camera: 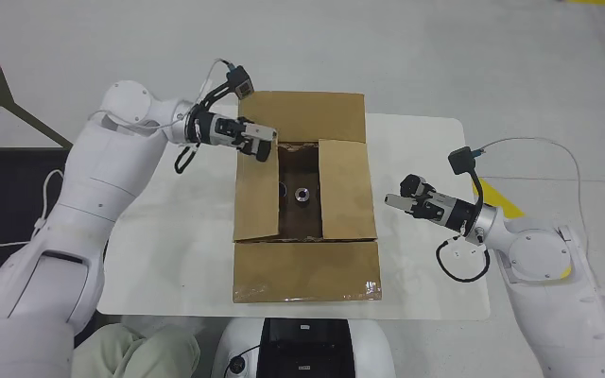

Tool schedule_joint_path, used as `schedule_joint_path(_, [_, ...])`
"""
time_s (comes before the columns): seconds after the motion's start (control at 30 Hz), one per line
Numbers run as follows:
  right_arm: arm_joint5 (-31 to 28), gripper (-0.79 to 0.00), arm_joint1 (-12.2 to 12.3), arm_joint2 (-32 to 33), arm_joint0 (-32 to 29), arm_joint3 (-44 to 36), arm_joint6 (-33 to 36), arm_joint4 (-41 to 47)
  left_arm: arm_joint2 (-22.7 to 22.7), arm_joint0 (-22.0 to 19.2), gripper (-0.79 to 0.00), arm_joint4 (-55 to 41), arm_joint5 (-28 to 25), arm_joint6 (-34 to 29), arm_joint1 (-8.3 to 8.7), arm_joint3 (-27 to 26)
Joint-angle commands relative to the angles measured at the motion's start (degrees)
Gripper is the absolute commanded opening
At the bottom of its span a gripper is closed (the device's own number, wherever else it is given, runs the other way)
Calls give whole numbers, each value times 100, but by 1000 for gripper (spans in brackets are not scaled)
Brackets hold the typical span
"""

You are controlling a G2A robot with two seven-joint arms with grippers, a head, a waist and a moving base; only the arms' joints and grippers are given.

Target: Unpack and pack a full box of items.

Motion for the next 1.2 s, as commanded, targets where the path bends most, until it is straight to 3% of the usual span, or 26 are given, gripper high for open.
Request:
schedule_joint_path(0.0, [0,0,0,0,0,0,0,0,74,-6,0,75,-9,5,-33,17])
schedule_joint_path(0.7, [0,0,0,0,0,0,0,0,369,76,0,971,0,-15,-151,125])
schedule_joint_path(0.97, [0,0,0,0,0,0,0,0,224,80,0,952,-47,-2,-141,192])
schedule_joint_path(1.17, [0,0,0,0,0,0,0,0,-178,28,0,634,-80,4,-66,412])
